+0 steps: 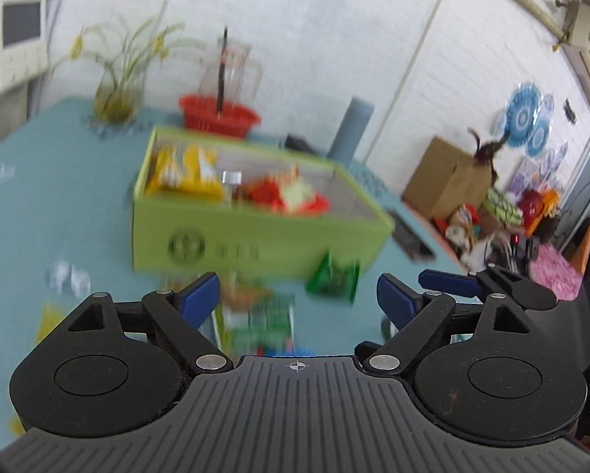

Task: Organize snacks
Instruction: 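Move the left gripper to the blue cookie packet and grasp it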

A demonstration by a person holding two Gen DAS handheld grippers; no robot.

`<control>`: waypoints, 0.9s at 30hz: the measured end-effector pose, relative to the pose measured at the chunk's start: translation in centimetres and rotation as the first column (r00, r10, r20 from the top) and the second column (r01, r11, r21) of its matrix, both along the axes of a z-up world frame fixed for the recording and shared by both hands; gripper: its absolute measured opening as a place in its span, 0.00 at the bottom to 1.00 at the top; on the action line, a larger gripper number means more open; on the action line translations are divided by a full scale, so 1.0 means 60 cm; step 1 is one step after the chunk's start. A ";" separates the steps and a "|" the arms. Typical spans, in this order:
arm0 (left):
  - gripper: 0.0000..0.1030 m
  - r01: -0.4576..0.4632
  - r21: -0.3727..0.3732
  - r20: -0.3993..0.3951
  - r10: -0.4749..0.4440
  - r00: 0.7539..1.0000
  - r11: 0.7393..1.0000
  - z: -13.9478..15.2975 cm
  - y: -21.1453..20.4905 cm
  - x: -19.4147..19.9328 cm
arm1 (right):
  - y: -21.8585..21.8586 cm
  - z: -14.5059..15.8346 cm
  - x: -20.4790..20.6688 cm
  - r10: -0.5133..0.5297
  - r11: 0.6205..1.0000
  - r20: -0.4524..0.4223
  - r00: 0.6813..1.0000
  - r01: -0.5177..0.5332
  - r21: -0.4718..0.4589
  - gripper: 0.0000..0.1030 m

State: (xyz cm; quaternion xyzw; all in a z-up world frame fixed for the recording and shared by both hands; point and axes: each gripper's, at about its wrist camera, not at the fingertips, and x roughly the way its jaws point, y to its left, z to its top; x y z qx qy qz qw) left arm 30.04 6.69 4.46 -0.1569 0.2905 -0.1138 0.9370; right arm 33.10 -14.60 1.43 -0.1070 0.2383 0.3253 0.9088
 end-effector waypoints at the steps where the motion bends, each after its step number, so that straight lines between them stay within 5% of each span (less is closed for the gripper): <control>1: 0.70 -0.001 -0.003 -0.029 0.001 1.000 1.000 -0.016 -0.002 -0.016 | 0.002 -0.015 -0.020 -0.005 1.000 -0.016 1.000 0.005 -0.001 1.00; 7: 0.70 0.031 -0.035 -0.125 -0.035 0.992 0.999 -0.076 -0.014 -0.097 | 0.039 -0.076 -0.090 0.054 0.997 -0.112 0.992 -0.048 0.057 0.99; 12: 0.70 0.043 -0.026 -0.136 -0.046 0.990 0.999 -0.080 -0.020 -0.071 | 0.085 -0.088 -0.078 0.090 0.996 -0.122 0.988 -0.090 0.002 0.99; 17: 0.62 0.116 -0.134 -0.191 -0.140 0.972 0.984 -0.101 -0.027 -0.034 | 0.101 -0.098 -0.062 0.133 0.991 -0.175 0.976 -0.133 0.014 0.99; 27: 0.60 0.258 -0.147 -0.195 -0.284 0.939 0.955 -0.106 -0.103 -0.089 | 0.032 -0.102 -0.146 0.048 0.999 -0.152 0.987 -0.051 -0.016 0.99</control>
